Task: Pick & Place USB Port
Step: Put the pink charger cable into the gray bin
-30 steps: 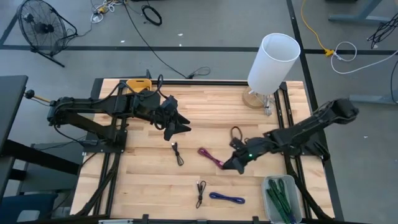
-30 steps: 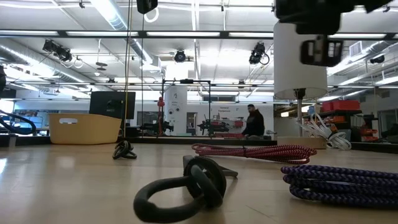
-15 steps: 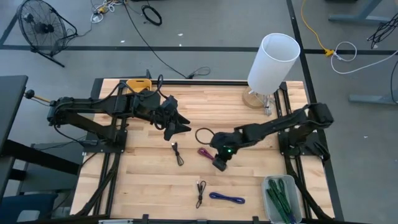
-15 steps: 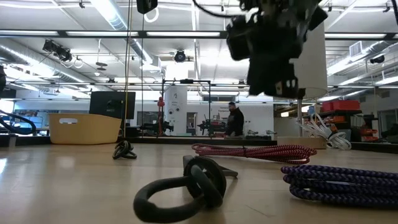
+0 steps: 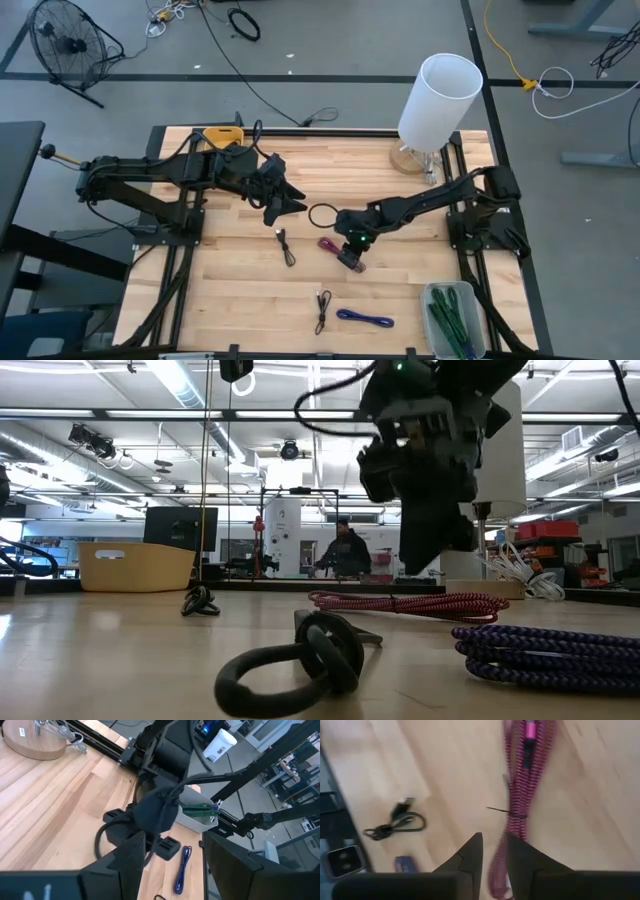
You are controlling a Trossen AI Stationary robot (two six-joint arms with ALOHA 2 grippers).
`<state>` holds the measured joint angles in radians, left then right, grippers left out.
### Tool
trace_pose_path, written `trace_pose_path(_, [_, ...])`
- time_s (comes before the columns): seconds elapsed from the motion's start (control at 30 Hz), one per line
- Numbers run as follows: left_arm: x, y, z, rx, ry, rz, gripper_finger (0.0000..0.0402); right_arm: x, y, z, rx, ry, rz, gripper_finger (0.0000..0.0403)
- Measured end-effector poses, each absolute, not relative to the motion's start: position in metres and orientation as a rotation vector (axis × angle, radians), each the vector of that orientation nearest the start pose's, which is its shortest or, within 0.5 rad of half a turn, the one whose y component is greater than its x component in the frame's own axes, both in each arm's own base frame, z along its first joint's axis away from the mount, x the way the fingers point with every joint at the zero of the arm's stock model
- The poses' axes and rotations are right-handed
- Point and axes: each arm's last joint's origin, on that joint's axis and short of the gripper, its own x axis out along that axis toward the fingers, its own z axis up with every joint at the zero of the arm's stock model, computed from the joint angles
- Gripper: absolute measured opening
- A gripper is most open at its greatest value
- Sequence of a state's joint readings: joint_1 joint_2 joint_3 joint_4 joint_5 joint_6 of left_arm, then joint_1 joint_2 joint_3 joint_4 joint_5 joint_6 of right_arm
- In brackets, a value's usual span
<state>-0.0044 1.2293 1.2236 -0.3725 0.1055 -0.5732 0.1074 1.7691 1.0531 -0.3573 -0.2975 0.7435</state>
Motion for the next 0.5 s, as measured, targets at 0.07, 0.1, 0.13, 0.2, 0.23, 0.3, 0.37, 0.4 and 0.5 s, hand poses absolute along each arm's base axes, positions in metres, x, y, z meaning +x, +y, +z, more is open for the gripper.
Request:
trace_pose_path(0.07, [0.2666,-0.0041,0.3751,-0.585,0.399,0.003,0.0206,0.3408,0.0421,0.1581,0.769,1.171,-0.066,0.0091])
trace_pose_path(0.1, [0.2665,-0.0042,0.3749,-0.585,0.402,0.004,0.0206,0.3414,0.0411,0.1569,0.771,1.171,-0.069,0.0097])
trace_pose_path(0.13, [0.2664,-0.0041,0.3747,-0.585,0.404,0.005,0.0206,0.3419,0.0399,0.1557,0.770,1.171,-0.072,0.0104])
trace_pose_path(0.2, [0.2664,-0.0042,0.3745,-0.585,0.406,0.005,0.0206,0.3423,0.0381,0.1530,0.771,1.178,-0.079,0.0117])
trace_pose_path(0.23, [0.2663,-0.0042,0.3744,-0.585,0.408,0.006,0.0206,0.3426,0.0372,0.1521,0.768,1.179,-0.079,0.0124])
trace_pose_path(0.3, [0.2663,-0.0041,0.3743,-0.585,0.408,0.006,0.0206,0.3429,0.0358,0.1518,0.764,1.178,-0.078,0.0136])
trace_pose_path(0.37, [0.2663,-0.0042,0.3743,-0.585,0.409,0.006,0.0206,0.3432,0.0356,0.1520,0.761,1.172,-0.080,0.0146])
trace_pose_path(0.4, [0.2662,-0.0042,0.3743,-0.585,0.409,0.006,0.0206,0.3431,0.0353,0.1519,0.754,1.171,-0.086,0.0150])
trace_pose_path(0.5, [0.2661,-0.0042,0.3738,-0.584,0.414,0.007,0.0206,0.3433,0.0347,0.1518,0.739,1.163,-0.102,0.0160])
